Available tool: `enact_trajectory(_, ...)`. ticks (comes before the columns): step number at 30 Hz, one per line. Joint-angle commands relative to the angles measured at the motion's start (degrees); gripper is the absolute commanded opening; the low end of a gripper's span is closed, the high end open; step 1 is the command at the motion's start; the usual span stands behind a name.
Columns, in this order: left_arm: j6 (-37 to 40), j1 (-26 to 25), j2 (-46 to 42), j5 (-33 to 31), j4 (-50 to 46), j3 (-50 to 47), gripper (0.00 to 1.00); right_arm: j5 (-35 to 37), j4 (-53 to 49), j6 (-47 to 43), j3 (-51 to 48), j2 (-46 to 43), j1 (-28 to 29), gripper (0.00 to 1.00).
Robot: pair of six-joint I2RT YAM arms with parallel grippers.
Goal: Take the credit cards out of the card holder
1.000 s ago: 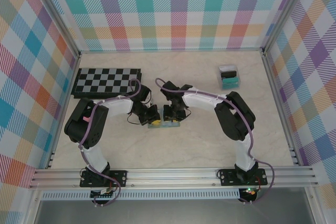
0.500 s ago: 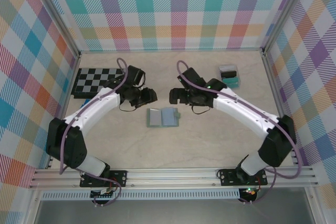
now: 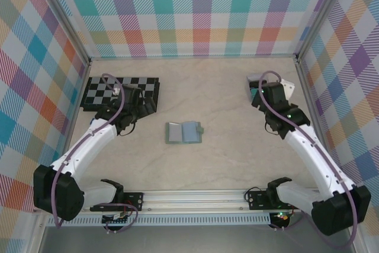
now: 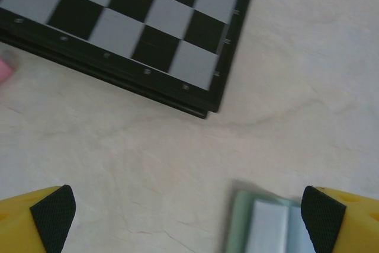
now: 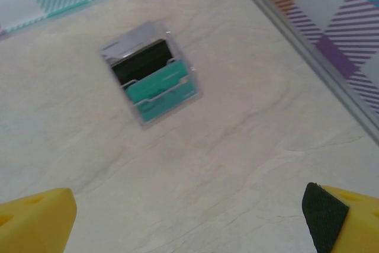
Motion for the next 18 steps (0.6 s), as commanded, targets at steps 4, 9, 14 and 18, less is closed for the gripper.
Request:
enact_trajectory(4, 7.9, 1.7, -5.1, -11.5, 16.1, -10.5, 1.00, 2.2, 18.0, -3.3, -13.2, -4.1, -9.2, 1.00)
enact_trajectory(9, 14.2, 2.8, -9.3, -15.4, 28.7, -19.7, 1.00, -0.6, 25.4, -6.7, -19.3, 0.0, -13.2, 1.00)
enact_trajectory(14, 19.7, 5.5, -6.9, -16.2, 36.4, -23.9, 1.00, -4.0, 45.0, -14.3, -28.4, 4.3, -13.3, 1.00)
enact_trajectory(18, 23.9, 8.2, -3.0, -10.7, 44.9, -26.6, 1.00, -8.5, 54.7, -19.5, -31.3, 8.0, -13.3, 1.00)
